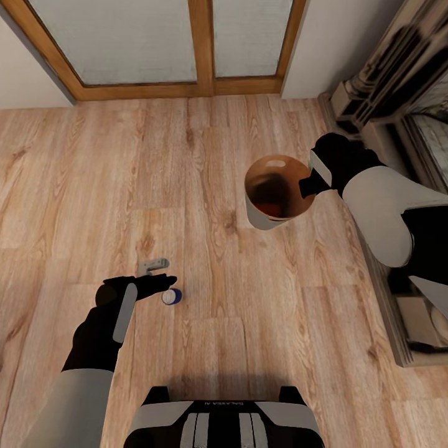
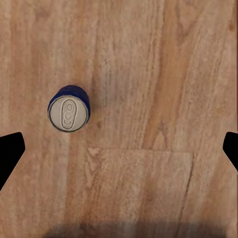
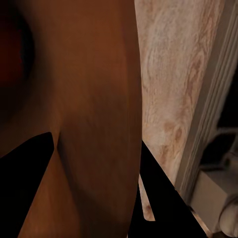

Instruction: Put the three can of soda from the living room inside the tash can in the kitchen.

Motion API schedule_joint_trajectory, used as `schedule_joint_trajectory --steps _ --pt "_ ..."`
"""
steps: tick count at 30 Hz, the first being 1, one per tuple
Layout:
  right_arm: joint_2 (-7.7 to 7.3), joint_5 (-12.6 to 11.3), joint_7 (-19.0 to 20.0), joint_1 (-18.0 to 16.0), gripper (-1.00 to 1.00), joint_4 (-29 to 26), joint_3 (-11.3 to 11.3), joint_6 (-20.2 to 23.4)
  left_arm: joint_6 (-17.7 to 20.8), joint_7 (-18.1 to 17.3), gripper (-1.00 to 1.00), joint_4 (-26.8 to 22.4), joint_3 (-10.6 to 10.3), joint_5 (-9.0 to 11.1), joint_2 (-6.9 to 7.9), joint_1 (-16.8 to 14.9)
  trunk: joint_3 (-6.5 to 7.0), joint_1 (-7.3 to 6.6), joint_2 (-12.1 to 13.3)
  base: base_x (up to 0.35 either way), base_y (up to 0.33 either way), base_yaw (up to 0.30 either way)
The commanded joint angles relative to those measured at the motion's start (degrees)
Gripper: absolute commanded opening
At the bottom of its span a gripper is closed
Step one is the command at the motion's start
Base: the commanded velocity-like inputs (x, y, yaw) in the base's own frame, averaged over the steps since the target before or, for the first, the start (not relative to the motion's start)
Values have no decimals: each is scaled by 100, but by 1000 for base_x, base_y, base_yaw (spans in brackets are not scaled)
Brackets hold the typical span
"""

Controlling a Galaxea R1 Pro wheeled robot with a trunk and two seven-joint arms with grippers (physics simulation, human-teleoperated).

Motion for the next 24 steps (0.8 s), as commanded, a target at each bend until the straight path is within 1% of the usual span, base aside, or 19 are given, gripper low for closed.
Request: schedule_joint_trajectory --steps 1,10,14,21,24 --pt "1 -92 2 -4 -100 -2 -38 0 0 -16 100 -7 0 2 0 0 -27 21 -42 0 0 0" --pt "2 -92 -6 3 -100 -3 -28 0 3 -89 100 -63 27 7 12 3 -270 219 -403 0 0 0" --pt "2 -92 -7 4 -100 -8 -26 0 -2 -88 100 -94 77 3 18 4 -378 307 -563 0 0 0" --pt "2 -92 -8 6 -100 -10 -26 0 2 -89 100 -124 93 0 20 7 -441 307 -563 0 2 0" --pt "2 -92 -8 12 -100 -10 -28 0 6 -91 100 -126 95 2 20 8 -468 307 -563 0 139 0"
